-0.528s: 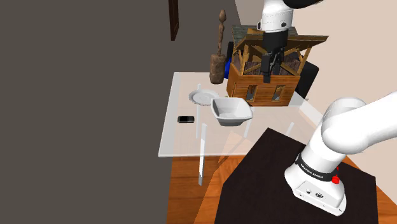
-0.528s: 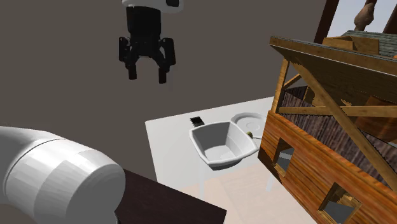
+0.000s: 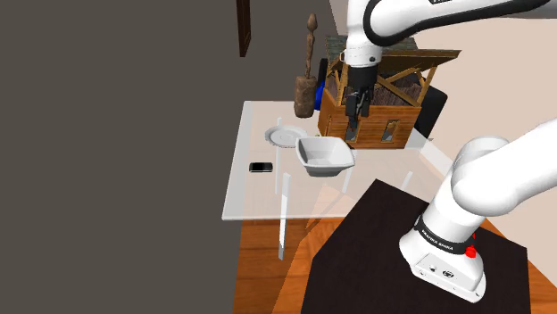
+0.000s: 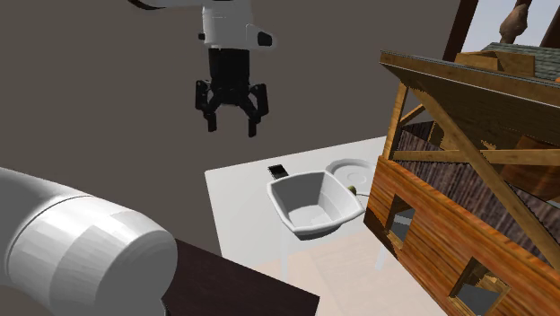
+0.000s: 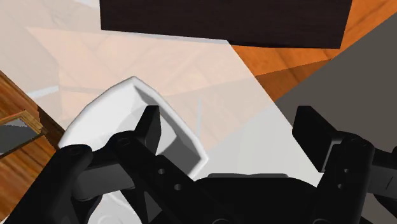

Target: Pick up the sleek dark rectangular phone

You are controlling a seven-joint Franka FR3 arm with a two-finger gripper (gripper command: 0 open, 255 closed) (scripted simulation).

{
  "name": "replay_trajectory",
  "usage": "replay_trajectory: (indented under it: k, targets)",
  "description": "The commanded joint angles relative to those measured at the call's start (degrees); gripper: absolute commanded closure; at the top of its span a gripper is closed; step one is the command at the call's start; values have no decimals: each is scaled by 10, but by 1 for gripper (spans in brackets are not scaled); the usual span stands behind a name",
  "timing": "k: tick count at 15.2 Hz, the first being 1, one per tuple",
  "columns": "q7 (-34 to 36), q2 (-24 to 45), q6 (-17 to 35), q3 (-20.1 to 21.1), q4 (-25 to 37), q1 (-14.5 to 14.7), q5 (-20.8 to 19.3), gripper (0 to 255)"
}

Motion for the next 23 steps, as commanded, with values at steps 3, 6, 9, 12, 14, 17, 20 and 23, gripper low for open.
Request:
replay_trajectory:
  k: [3, 6, 9, 12, 14, 17, 20, 23]
  targets:
    - [-33, 66, 86, -14, -6, 4, -7, 0]
    - [-56, 124, 148, -22, -2, 8, -8, 0]
    - [-79, 185, 207, -29, 10, 13, -7, 0]
    - [-104, 249, 260, -34, 30, 17, -2, 0]
    - [-121, 293, 292, -37, 47, 20, 2, 0]
    - [-146, 358, 335, -38, 79, 23, 12, 0]
    - [-172, 424, 371, -35, 117, 24, 23, 0]
    - [-196, 489, 399, -30, 161, 24, 34, 0]
